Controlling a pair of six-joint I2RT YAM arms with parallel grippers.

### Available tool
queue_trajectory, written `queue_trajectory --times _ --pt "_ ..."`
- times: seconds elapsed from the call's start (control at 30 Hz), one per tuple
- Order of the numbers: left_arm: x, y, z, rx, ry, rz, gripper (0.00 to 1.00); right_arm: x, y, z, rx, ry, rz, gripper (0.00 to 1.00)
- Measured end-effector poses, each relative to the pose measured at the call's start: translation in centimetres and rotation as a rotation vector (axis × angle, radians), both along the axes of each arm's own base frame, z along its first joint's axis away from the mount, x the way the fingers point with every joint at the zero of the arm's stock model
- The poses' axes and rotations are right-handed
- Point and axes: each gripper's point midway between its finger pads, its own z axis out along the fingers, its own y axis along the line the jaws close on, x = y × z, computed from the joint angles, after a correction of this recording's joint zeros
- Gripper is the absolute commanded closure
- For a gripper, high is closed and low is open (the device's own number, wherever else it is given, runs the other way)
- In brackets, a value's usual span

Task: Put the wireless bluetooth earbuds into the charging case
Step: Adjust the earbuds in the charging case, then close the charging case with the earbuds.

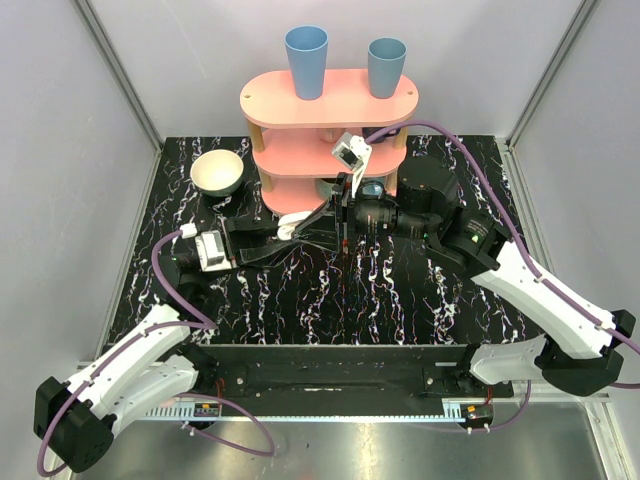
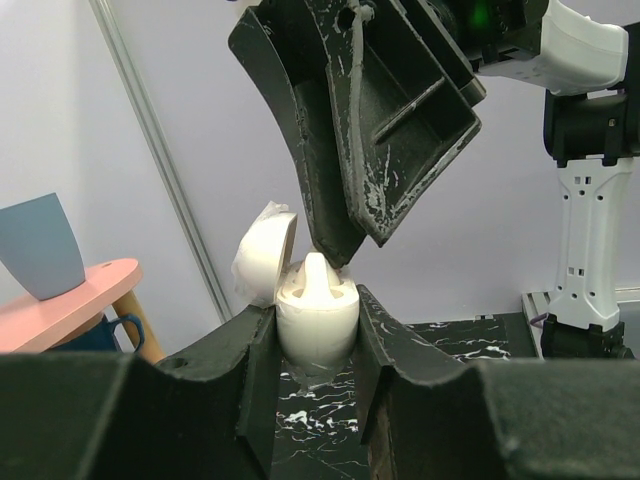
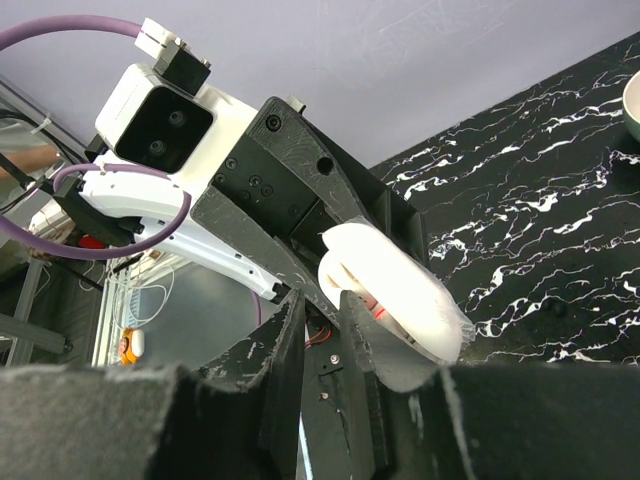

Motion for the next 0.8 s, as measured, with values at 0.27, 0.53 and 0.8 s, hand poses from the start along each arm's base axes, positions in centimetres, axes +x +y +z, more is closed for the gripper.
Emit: queue_trajectory --times 0.27,0.53,0.8 --pt "0.6 -0.1 -0.4 0.006 0.026 0.02 1.0 -0.5 -0.7 0.3 0.017 -0.007 0.002 0.69" --pt "1.6 0.0 -0.8 0.011 0.06 0.063 1.0 -0.6 -3.3 3.9 0.13 -0.078 -0.092 0.68" --pt "0.0 -0.2 -0.2 0.003 0.02 -0.011 1.0 4.3 -4.7 3.5 0.123 -0.056 -0.378 0.65"
